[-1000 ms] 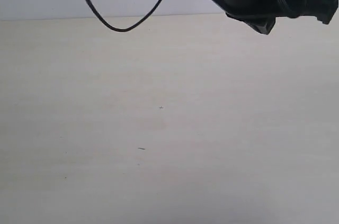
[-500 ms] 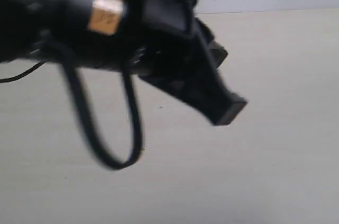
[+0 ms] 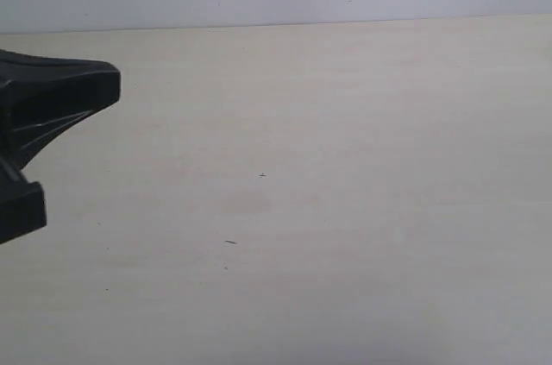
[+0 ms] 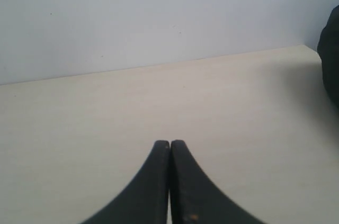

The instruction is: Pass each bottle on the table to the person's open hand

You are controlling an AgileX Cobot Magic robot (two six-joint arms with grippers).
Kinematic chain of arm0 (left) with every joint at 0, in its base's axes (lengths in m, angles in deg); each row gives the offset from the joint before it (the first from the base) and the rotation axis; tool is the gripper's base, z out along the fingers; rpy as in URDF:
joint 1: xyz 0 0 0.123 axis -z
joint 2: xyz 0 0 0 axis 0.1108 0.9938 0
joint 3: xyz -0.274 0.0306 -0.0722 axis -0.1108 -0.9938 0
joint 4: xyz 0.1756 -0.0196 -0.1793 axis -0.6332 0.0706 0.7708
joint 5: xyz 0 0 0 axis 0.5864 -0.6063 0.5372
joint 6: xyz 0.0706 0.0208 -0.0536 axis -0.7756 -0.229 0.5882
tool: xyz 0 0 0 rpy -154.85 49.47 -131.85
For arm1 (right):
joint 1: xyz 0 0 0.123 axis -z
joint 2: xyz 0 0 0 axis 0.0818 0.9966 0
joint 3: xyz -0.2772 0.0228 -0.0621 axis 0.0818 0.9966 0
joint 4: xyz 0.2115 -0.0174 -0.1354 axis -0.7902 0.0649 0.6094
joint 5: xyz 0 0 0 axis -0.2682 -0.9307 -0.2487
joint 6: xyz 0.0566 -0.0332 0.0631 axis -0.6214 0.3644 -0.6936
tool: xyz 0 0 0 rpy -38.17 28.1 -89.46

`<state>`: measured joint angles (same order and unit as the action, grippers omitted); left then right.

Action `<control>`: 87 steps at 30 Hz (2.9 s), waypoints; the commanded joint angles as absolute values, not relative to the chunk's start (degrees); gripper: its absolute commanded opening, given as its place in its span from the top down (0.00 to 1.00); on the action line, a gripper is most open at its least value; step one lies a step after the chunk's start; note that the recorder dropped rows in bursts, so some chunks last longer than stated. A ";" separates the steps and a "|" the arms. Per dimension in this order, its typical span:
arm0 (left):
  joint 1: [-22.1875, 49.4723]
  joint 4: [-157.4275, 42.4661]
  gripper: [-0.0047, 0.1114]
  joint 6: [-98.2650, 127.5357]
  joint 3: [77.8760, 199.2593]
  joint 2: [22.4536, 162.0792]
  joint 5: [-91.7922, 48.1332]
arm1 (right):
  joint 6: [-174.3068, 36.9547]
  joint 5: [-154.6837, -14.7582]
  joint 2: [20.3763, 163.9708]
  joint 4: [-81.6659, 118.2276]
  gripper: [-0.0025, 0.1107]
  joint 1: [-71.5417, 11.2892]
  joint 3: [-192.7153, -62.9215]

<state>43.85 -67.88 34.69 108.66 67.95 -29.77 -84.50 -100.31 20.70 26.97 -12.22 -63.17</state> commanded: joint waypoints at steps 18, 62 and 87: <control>36.39 -67.51 0.96 32.10 106.78 62.52 -29.82 | -84.52 -99.83 20.38 27.20 0.98 -12.33 -62.92; -2.91 -67.06 0.96 39.88 81.40 22.45 -41.54 | -84.52 -99.83 20.38 27.20 0.98 -12.33 -62.92; -2.91 -67.75 0.96 39.32 77.88 22.45 -42.69 | -84.52 -99.83 20.38 27.20 0.98 -12.33 -62.92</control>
